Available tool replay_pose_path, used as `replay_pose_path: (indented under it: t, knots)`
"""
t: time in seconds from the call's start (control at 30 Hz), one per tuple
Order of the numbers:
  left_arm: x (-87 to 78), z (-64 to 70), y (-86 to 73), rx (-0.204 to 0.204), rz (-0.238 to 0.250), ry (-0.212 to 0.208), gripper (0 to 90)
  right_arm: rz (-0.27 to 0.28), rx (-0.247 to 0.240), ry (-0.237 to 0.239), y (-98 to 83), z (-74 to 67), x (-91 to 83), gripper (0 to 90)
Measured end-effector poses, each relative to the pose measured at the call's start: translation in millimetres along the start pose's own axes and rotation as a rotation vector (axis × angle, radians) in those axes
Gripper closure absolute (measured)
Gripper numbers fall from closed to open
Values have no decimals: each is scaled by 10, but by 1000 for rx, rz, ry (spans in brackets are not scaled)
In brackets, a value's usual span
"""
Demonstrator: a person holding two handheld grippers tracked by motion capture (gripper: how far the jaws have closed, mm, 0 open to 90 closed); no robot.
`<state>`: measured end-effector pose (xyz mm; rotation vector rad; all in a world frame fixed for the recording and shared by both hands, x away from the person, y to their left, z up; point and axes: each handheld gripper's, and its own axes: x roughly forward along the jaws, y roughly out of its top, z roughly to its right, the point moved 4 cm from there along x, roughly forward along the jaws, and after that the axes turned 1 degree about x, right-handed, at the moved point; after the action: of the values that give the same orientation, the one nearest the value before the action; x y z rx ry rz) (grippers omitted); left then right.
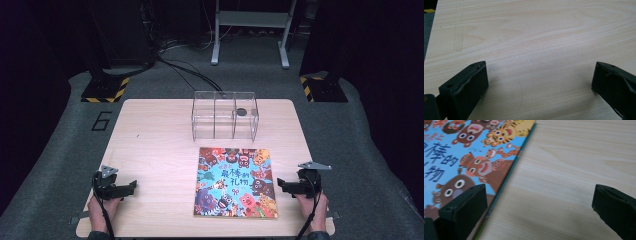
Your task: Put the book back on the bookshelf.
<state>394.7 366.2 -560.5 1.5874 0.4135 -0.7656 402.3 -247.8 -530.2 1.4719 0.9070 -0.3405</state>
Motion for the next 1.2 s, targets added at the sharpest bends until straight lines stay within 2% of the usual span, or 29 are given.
replay_pose_path:
  t: [0.03,0.13,0.2,0.23,0.33,0.43,0.57,0.6,0.63,0.77,0.83,0.93,1.2]
  knots:
    - [0,0,0,0,0,0,5,-12,1,25,13,-56,-5,0]
    - [-1,0,0,0,0,0,5,-15,-18,41,28,-103,5,0]
    - [-1,1,-1,-1,0,0,5,-29,-12,55,31,-150,15,0]
    - [-1,0,0,0,-1,1,6,-29,-27,75,49,-184,37,0]
    - [0,2,-1,-2,0,1,5,-34,-40,86,75,-219,68,0]
    - [0,1,0,-1,0,-1,6,-44,-42,120,129,-289,125,0]
    - [-1,1,-1,-1,0,-1,6,-54,-67,131,163,-329,194,0]
    - [0,2,0,-1,0,-1,6,-63,-54,135,166,-354,213,0]
    - [0,2,0,-1,0,-1,6,-71,-70,147,180,-373,255,0]
    - [-1,2,0,0,0,-2,7,-82,-69,156,192,-411,297,0]
    - [0,2,0,-1,1,-1,7,-86,-85,165,209,-431,339,0]
    - [0,2,0,0,0,-1,7,-98,-68,176,210,-456,350,0]
    - [0,3,0,-1,1,-1,7,-124,-82,192,212,-506,429,5]
